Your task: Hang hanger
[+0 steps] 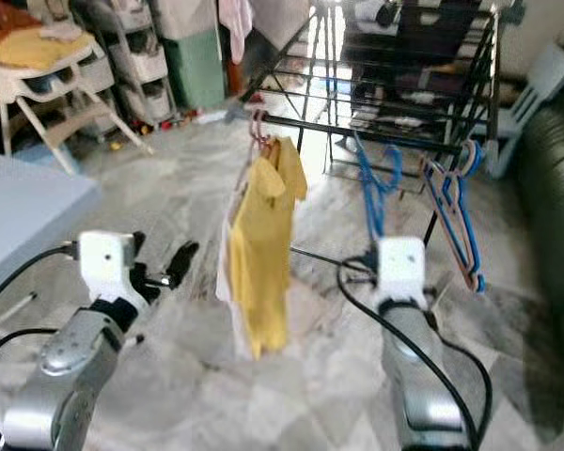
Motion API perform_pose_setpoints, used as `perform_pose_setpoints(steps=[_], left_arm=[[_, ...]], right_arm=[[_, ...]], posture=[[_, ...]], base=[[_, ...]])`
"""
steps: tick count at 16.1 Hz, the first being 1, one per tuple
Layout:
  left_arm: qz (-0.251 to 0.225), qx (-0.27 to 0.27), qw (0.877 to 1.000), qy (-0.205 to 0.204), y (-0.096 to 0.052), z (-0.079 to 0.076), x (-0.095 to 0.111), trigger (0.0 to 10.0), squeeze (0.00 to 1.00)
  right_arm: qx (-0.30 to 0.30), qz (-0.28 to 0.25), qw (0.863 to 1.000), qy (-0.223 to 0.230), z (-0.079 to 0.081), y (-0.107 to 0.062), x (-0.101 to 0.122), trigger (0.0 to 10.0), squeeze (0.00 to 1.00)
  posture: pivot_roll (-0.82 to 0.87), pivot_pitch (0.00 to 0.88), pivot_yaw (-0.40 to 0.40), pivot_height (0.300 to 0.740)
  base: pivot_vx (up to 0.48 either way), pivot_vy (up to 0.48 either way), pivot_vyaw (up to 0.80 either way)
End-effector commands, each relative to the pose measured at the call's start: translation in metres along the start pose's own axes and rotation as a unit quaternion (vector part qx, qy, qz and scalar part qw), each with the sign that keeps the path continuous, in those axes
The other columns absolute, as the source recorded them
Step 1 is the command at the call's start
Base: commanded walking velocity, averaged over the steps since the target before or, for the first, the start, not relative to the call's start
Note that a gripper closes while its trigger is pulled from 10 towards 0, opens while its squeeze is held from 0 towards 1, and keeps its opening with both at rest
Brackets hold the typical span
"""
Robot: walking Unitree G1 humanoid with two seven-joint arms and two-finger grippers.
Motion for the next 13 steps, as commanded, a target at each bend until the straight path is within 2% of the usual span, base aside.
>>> perform_pose_setpoints(steps=[1, 3, 7, 9, 11, 13], left_arm=[[0.0, 0.007, 1.0, 0.018, -0.002, 0.005, 0.0, 10.0, 0.0], [-0.001, 0.007, 1.0, 0.021, -0.002, 0.004, 0.0, 10.0, 0.0], [0.02, 0.001, 1.0, 0.021, -0.001, 0.004, -0.007, 10.0, 0.0], [0.039, -0.01, 0.999, 0.023, -0.003, -0.001, -0.016, 10.0, 0.0], [0.041, -0.012, 0.999, 0.023, -0.004, -0.002, -0.017, 10.0, 0.0], [0.042, -0.002, 0.999, 0.018, -0.004, 0.004, -0.021, 10.0, 0.0]], right_arm=[[0.0, 0.003, 1.0, 0.001, 0.004, 0.003, 0.002, 10.0, 0.0], [-0.004, 0.017, 1.0, 0.009, 0.003, 0.003, -0.002, 10.0, 0.0], [-0.005, 0.047, 0.999, 0.025, 0.005, 0.003, -0.012, 10.0, 0.0], [-0.004, 0.074, 0.997, 0.033, 0.007, 0.001, -0.023, 10.0, 0.0], [-0.001, 0.086, 0.996, 0.037, 0.007, -0.001, -0.027, 10.0, 0.0], [0.009, 0.091, 0.995, 0.046, 0.011, -0.004, -0.032, 10.0, 0.0]], posture=[[-0.01, 0.036, 0.003, 0.74], [-0.01, 0.035, 0.002, 0.74], [-0.01, 0.037, 0.003, 0.74], [-0.02, 0.042, 0.007, 0.74], [-0.02, 0.044, 0.008, 0.74], [-0.02, 0.047, 0.008, 0.74]], base=[[0.0, 0.0, 0.0], [0.0, 0.0, 0.0], [0.0, 0.0, -0.66], [0.0, 0.0, 0.0], [0.0, 0.0, 0.0], [0.0, 0.0, 0.0]])
Point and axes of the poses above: a point about 5 cm out from each wrist's last joint towards the gripper, its own y axis pointing out of the wrist towards the gripper, its own x axis along the axis of the wrist's last joint, z = x × y, the point moved 2 cm from there along y, pointing out of the wrist towards the gripper, and after that the axes turned 1 degree about y, right-handed, at the moved point
